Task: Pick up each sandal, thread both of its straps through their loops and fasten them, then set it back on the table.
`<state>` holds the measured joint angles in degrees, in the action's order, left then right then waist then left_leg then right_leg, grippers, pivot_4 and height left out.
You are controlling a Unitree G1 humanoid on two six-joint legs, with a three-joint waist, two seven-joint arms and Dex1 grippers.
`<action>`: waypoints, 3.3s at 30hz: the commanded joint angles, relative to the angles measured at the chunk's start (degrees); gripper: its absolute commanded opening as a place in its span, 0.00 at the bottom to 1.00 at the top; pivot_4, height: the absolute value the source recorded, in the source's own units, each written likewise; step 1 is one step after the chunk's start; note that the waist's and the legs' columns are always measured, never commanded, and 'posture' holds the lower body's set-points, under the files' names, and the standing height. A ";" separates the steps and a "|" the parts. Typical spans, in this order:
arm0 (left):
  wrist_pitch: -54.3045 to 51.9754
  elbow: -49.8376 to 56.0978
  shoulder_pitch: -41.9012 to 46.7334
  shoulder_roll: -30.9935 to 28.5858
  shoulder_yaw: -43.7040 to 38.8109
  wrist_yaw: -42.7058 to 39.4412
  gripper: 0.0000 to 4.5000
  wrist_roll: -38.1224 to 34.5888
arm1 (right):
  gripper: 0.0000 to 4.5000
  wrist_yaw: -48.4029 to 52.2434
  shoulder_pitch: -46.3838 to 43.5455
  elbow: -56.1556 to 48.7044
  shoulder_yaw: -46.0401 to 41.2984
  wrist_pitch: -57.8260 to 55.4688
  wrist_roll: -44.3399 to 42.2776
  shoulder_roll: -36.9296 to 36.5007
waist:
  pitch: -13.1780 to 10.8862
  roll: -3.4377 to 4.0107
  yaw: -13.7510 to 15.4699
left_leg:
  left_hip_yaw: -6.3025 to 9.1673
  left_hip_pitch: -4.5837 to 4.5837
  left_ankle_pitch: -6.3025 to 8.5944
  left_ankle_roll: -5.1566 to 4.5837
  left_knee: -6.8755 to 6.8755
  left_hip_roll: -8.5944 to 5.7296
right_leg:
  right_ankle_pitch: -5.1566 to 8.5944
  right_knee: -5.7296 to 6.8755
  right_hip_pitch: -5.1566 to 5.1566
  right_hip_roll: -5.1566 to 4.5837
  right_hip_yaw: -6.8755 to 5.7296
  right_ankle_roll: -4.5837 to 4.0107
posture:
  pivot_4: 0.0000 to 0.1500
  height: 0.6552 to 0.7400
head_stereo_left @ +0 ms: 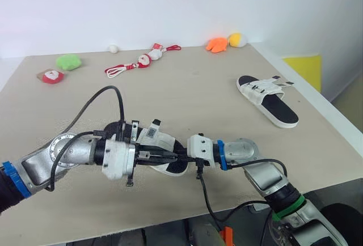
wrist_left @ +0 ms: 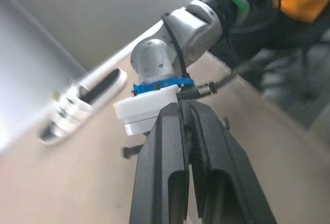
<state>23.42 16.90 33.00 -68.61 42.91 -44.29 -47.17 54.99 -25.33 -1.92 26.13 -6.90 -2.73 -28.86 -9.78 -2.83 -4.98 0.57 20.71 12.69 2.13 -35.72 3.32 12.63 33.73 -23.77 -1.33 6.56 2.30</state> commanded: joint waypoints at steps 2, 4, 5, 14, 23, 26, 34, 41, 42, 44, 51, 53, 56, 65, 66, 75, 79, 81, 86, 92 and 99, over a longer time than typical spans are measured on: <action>-16.15 0.23 -0.07 5.84 -11.48 -3.95 0.01 -11.90 | 0.00 -2.07 2.22 8.56 3.33 -2.04 7.66 -1.46 | -0.01 0.09 0.00 | 0.28 0.39 0.00 0.00 -0.08 0.00 | 0.00 -0.67 0.06 -0.07 -0.31 0.00 | 1.00 1.00; -22.47 -1.50 0.28 8.75 -14.96 -5.49 0.01 -13.31 | 0.00 -2.59 2.07 8.91 3.73 -1.63 8.73 -1.57 | 0.00 0.04 -0.04 | 0.11 0.59 -0.01 -0.01 -0.19 0.01 | 0.06 -0.77 -0.08 -0.20 -0.33 -0.12 | 1.00 1.00; -25.56 -2.19 0.53 10.00 -16.29 -6.32 0.01 -13.45 | 0.00 -2.79 2.00 9.09 3.75 -1.56 8.99 -1.52 | 0.00 0.03 -0.03 | -0.02 0.60 -0.01 -0.01 -0.29 0.03 | 0.06 -0.77 -0.14 -0.23 -0.28 -0.12 | 1.00 1.00; -43.83 -7.37 3.58 21.11 -23.77 -8.88 0.01 -6.67 | 0.00 -3.22 2.13 8.94 3.77 -1.58 9.03 -1.26 | -0.05 0.11 -0.03 | 0.06 0.97 -0.02 -0.04 -0.65 -0.01 | 0.05 -1.77 -0.20 -0.13 -0.23 -0.13 | 1.00 1.00; -51.54 -11.62 5.88 27.45 -28.50 -10.36 0.01 0.24 | 0.00 -3.53 2.68 8.00 3.51 -1.53 8.73 -1.34 | 0.02 0.08 0.03 | -0.28 0.88 -0.03 -0.06 -0.68 0.00 | 0.05 -1.68 -0.28 -0.21 -0.01 -0.13 | 1.00 1.00; -53.72 -13.40 6.80 29.26 -29.57 -9.67 0.01 2.72 | 0.00 -3.05 3.17 7.38 3.22 -0.97 7.95 -1.32 | 0.03 0.08 0.09 | -0.29 0.84 -0.04 -0.07 -0.68 -0.02 | 0.05 -1.64 -0.27 -0.20 0.06 -0.12 | 1.00 1.00; -58.79 -18.21 9.25 33.43 -31.42 -9.52 0.01 7.22 | 0.00 -1.68 3.80 5.45 2.06 0.03 5.25 -0.24 | 0.03 0.08 0.20 | -0.31 0.81 -0.10 -0.17 -0.68 -0.21 | 0.03 -1.54 -0.30 -0.19 0.33 -0.10 | 1.00 1.00; -64.01 -20.53 10.45 35.84 -31.97 -9.10 0.01 9.60 | 0.00 -0.77 4.58 4.30 1.54 -0.25 5.12 -0.18 | 0.04 0.01 0.23 | -0.30 0.69 -0.27 -0.45 -0.68 -0.67 | -0.19 -0.61 -0.56 -0.08 1.05 0.30 | 1.00 1.00; -64.51 -21.05 10.65 36.06 -31.80 -9.15 0.01 10.22 | 0.00 -0.72 4.66 4.23 1.51 -0.30 5.17 -0.22 | 0.04 0.01 0.23 | -0.23 0.68 -0.29 -0.48 -0.68 -0.67 | -0.30 -0.57 -0.56 -0.02 1.05 0.48 | 1.00 1.00; -64.79 -21.95 10.87 36.51 -31.29 -9.45 0.01 11.94 | 0.00 -0.66 4.80 4.17 1.47 -0.31 5.38 -0.30 | 0.03 0.01 0.18 | -0.11 0.68 -0.29 -0.49 -0.68 -0.67 | -0.46 -0.55 -0.56 0.05 1.05 0.76 | 1.00 1.00; -66.36 -24.65 12.16 38.07 -30.47 -10.85 0.01 15.99 | 0.00 -0.61 5.06 3.87 1.34 -0.47 5.71 -0.27 | 0.03 0.01 0.08 | -0.01 0.69 -0.25 -0.49 -0.65 -0.68 | -0.50 -0.47 -0.56 0.09 1.05 0.81 | 1.00 1.00; -66.94 -24.93 12.37 38.38 -30.63 -11.29 0.01 16.58 | 0.00 -0.68 5.10 3.75 1.35 -0.57 5.72 -0.28 | 0.03 0.01 0.08 | -0.01 0.69 -0.25 -0.49 -0.65 -0.68 | -0.50 -0.48 -0.56 0.07 1.05 0.81 | 1.00 1.00; -67.59 -24.54 12.26 38.45 -30.76 -12.14 0.01 17.10 | 0.00 -0.85 5.34 3.40 1.36 -0.79 5.71 -0.32 | 0.03 0.01 0.08 | 0.00 0.69 -0.25 -0.49 -0.65 -0.69 | -0.50 -0.48 -0.56 0.07 1.05 0.81 | 1.00 1.00; -68.42 -26.06 12.41 37.99 -29.60 -12.89 0.01 20.66 | 0.00 -1.30 5.38 3.63 1.50 -0.85 5.96 0.06 | 0.04 0.01 0.01 | 0.01 0.69 -0.24 -0.48 -0.65 -0.68 | -0.50 -0.47 -0.55 0.07 1.04 0.81 | 1.00 1.00; -68.33 -26.35 12.39 38.03 -29.35 -12.96 0.01 21.13 | 0.00 -1.33 5.31 3.69 1.47 -0.88 5.95 0.09 | 0.04 0.01 0.00 | 0.01 0.69 -0.24 -0.48 -0.65 -0.69 | -0.50 -0.47 -0.55 0.07 1.04 0.81 | 1.00 1.00; -68.57 -27.13 12.18 38.55 -28.43 -13.92 0.01 23.62 | 0.00 -1.68 5.38 3.64 1.35 -0.99 6.00 0.06 | 0.04 0.02 -0.01 | 0.01 0.68 -0.24 -0.48 -0.65 -0.68 | -0.50 -0.47 -0.55 0.07 1.04 0.81 | 1.00 1.00; -68.00 -28.01 11.95 38.52 -27.82 -14.58 0.01 25.25 | 0.00 -1.89 5.43 3.57 1.39 -1.06 6.01 0.14 | 0.05 0.02 -0.01 | 0.01 0.68 -0.25 -0.48 -0.65 -0.68 | -0.50 -0.47 -0.54 0.07 1.04 0.81 | 1.00 1.00; -67.63 -28.53 11.88 38.58 -27.62 -14.68 0.01 25.93 | 0.00 -1.97 5.43 3.59 1.42 -1.08 6.01 0.18 | 0.05 0.02 -0.01 | 0.01 0.66 -0.25 -0.48 -0.65 -0.68 | -0.50 -0.47 -0.53 0.07 1.04 0.81 | 1.00 1.00; -67.06 -29.18 10.85 39.04 -27.00 -15.18 0.01 26.93 | 0.00 -2.17 5.46 3.49 1.48 -1.21 5.89 0.23 | 0.05 0.02 -0.01 | 0.01 0.65 -0.25 -0.49 -0.65 -0.68 | -0.50 -0.48 -0.53 0.07 1.04 0.81 | 1.00 1.00; -66.20 -30.19 10.58 39.04 -26.64 -15.74 0.01 28.21 | 0.00 -2.25 5.57 3.45 1.30 -1.30 5.81 0.10 | 0.08 0.02 -0.01 | 0.01 0.64 -0.25 -0.49 -0.65 -0.68 | -0.50 -0.47 -0.52 0.07 1.04 0.81 | 1.00 1.00; -63.87 -31.67 10.29 38.32 -25.42 -16.27 0.01 30.76 | 0.00 -2.29 5.47 3.78 1.29 -1.12 5.83 0.14 | 0.09 0.02 -0.01 | 0.01 0.64 -0.25 -0.49 -0.65 -0.68 | -0.50 -0.47 -0.51 0.07 1.04 0.81 | 1.00 1.00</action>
<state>-41.10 -13.11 44.06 -29.52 16.87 -61.43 -19.02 52.29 -22.32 -3.25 24.66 -4.40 -0.78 -27.71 -9.68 -2.81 -4.99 0.58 21.34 12.44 1.64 -36.37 2.63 12.12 33.26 -24.28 -1.26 7.61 3.11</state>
